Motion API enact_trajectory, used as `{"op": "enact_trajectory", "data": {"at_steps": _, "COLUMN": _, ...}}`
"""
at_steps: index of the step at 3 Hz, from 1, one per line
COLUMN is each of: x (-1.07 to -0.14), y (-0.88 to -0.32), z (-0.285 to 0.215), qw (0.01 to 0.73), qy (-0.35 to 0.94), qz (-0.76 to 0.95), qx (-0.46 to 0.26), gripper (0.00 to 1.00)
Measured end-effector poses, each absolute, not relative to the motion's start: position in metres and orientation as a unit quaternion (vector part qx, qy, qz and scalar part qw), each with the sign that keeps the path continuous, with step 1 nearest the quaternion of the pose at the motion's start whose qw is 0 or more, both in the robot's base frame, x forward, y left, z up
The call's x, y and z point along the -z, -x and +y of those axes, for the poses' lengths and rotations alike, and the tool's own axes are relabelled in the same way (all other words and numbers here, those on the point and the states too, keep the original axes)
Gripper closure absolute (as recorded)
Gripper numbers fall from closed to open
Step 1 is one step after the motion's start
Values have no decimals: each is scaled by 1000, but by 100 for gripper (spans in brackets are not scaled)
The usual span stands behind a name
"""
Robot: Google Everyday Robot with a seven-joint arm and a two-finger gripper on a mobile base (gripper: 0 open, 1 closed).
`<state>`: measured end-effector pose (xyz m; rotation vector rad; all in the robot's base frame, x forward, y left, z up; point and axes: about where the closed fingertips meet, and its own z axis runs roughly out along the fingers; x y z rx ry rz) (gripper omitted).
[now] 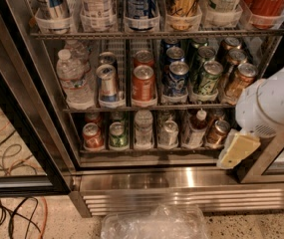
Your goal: Pick water bottle from bottom shelf of fridge
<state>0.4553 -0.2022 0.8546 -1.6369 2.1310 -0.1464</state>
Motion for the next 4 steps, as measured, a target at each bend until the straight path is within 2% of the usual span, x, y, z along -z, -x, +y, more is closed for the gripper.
{"op": "enact_trajectory", "data": {"at_steps": 1, "x": -813, "y": -489, "z": -185, "qw": 253, "qy": 617, "qz": 744, "qx": 37, "gripper": 0}}
{"op": "enact_trajectory", "data": {"at_steps": 2, "x": -813, "y": -489, "z": -185, "qw": 254, "qy": 617, "qz": 744, "qx": 37, "gripper": 0}}
{"op": "enact_trajectory", "data": {"at_steps": 3, "x": -801, "y": -499, "z": -169, "qw": 291, "qy": 595, "qz": 749, "qx": 14, "gripper": 0}}
{"op": "enact_trajectory", "data": {"at_steps": 4, "x": -755, "y": -493, "z": -122, "qw": 336, "qy": 541, "qz": 769, "qx": -59, "gripper": 0}}
